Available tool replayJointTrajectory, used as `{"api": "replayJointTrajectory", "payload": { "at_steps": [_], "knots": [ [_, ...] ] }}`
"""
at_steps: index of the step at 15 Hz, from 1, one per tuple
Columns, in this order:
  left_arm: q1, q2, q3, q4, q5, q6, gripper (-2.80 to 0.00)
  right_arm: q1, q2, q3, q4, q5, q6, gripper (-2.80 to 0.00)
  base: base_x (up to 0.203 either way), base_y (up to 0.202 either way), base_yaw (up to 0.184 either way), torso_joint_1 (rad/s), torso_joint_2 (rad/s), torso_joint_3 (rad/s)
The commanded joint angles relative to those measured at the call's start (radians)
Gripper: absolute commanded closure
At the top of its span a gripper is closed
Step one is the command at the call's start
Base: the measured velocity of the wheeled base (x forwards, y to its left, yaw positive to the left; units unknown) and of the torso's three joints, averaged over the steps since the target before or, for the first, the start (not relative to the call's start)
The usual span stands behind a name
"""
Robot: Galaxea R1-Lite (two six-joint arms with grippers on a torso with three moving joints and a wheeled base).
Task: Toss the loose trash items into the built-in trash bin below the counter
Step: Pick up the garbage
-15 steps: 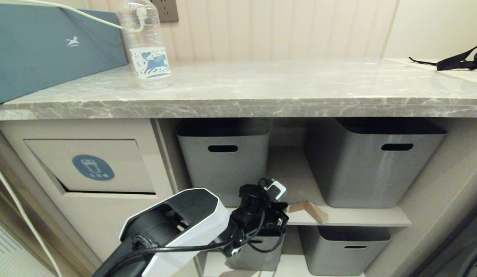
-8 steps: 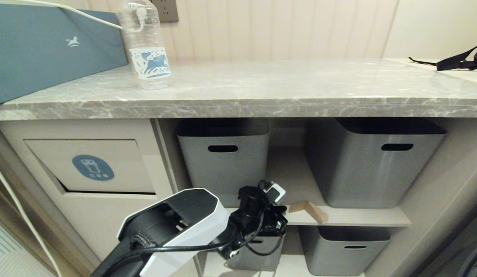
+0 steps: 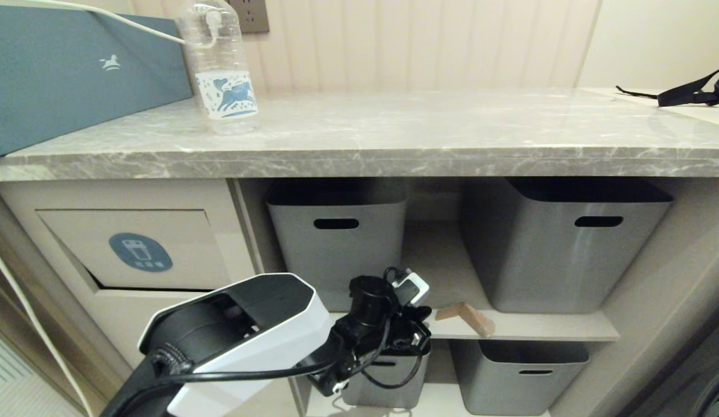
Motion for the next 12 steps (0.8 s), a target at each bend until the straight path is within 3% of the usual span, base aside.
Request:
{"api": "replayJointTrajectory", "payload": {
  "at_steps": [1, 3, 4, 6, 9, 12],
  "knots": [
    [0.010, 0.009, -0.046, 0.008, -0.046, 0.004, 0.00, 0.000, -0.001, 0.000, 0.000, 0.000, -0.001, 0.00, 0.000, 0.000, 0.000, 0.000, 0.00, 0.000],
    [0.036, 0.020, -0.050, 0.011, -0.102, 0.011, 0.00, 0.000, -0.001, 0.000, 0.000, 0.000, -0.001, 0.00, 0.000, 0.000, 0.000, 0.000, 0.00, 0.000],
    [0.047, 0.022, -0.050, 0.010, -0.120, 0.028, -2.80, 0.000, -0.001, 0.000, 0.000, 0.000, -0.001, 0.00, 0.000, 0.000, 0.000, 0.000, 0.00, 0.000],
    [0.065, 0.007, -0.031, 0.016, -0.151, 0.045, -2.80, 0.000, -0.001, 0.000, 0.000, 0.000, -0.001, 0.00, 0.000, 0.000, 0.000, 0.000, 0.00, 0.000],
    [0.090, -0.002, 0.002, 0.008, -0.286, 0.061, -2.80, 0.001, -0.001, 0.000, 0.000, 0.000, -0.001, 0.00, 0.000, 0.000, 0.000, 0.000, 0.00, 0.000],
    [0.106, 0.015, -0.007, 0.019, -0.332, 0.123, -2.80, 0.000, -0.001, 0.000, 0.000, 0.000, -0.001, 0.00, 0.000, 0.000, 0.000, 0.000, 0.00, 0.000]
  ]
}}
